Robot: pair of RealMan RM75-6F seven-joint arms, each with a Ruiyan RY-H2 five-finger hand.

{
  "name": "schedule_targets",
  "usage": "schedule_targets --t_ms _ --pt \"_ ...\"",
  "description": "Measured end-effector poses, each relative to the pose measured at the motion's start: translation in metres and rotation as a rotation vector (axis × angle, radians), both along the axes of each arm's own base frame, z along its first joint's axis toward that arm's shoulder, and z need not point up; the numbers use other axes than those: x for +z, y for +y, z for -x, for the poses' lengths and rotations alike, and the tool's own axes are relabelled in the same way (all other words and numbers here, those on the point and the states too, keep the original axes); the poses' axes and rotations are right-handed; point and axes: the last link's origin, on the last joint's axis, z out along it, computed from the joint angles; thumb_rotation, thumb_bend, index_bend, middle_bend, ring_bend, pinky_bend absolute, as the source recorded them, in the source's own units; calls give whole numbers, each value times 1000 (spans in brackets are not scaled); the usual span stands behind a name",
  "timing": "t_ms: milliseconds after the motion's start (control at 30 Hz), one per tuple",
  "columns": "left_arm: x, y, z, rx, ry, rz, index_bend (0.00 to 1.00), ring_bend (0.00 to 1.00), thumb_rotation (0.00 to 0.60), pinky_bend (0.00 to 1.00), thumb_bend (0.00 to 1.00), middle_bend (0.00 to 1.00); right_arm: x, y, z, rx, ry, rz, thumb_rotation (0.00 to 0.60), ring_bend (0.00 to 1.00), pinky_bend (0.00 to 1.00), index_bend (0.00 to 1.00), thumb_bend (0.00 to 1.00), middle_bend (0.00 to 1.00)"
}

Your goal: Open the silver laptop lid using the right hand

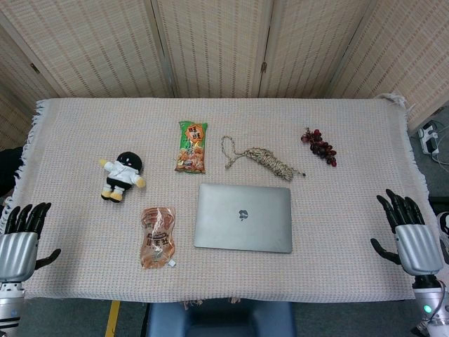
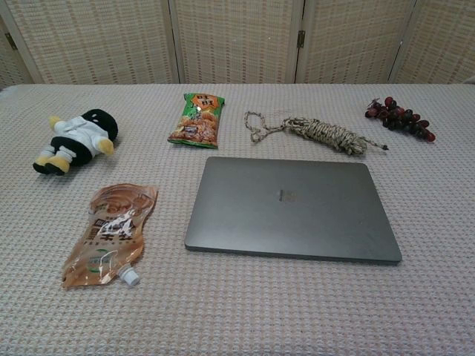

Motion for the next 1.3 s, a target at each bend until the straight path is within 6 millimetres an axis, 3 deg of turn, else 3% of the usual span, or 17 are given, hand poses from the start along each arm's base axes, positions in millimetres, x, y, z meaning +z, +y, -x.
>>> schedule_targets --t_ms 333,633,833,1067,1300 --pt "1 -6 -1 -27 -16 -13 108 105 600 0 196 133 -8 0 -9 58 -28 -61 600 22 0 0 306 0" --pt "1 -6 -11 -93 -24 7 113 109 600 0 197 133 -34 -14 -40 208 -32 -239 600 11 0 0 306 0" --pt "0 -9 -17 -135 -33 21 114 112 600 0 196 133 -67 -31 -72 312 -35 -355 600 0 0 0 306 0" --pt "0 -16 -16 -148 -43 25 114 112 600 0 197 133 -120 -47 -112 407 -56 -473 600 0 0 0 306 0" --pt "-6 -20 -16 -156 -53 51 114 112 600 0 196 133 -167 -63 -139 445 -55 -528 600 0 0 0 306 0"
